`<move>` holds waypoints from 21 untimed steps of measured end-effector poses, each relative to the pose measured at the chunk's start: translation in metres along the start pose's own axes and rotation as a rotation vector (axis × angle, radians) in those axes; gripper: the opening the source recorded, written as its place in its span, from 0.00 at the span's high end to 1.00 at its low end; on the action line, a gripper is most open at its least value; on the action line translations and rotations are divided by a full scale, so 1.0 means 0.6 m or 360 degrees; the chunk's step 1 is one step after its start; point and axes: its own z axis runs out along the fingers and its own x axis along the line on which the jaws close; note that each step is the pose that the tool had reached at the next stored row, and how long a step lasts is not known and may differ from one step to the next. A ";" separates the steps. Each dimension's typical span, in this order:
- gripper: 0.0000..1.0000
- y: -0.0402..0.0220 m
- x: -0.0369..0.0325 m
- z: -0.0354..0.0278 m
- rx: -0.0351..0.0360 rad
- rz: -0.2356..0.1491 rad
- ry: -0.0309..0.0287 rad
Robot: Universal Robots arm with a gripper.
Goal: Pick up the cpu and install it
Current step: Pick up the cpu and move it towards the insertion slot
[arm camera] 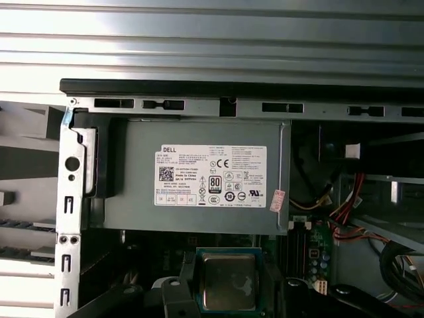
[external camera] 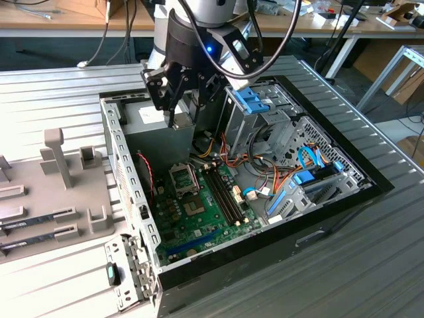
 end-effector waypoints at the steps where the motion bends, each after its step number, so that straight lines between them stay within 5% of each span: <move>1: 0.53 0.000 -0.001 0.001 0.0001 0.0000 0.00000; 21: 0.53 -0.003 -0.024 0.022 0.0014 0.0000 0.00005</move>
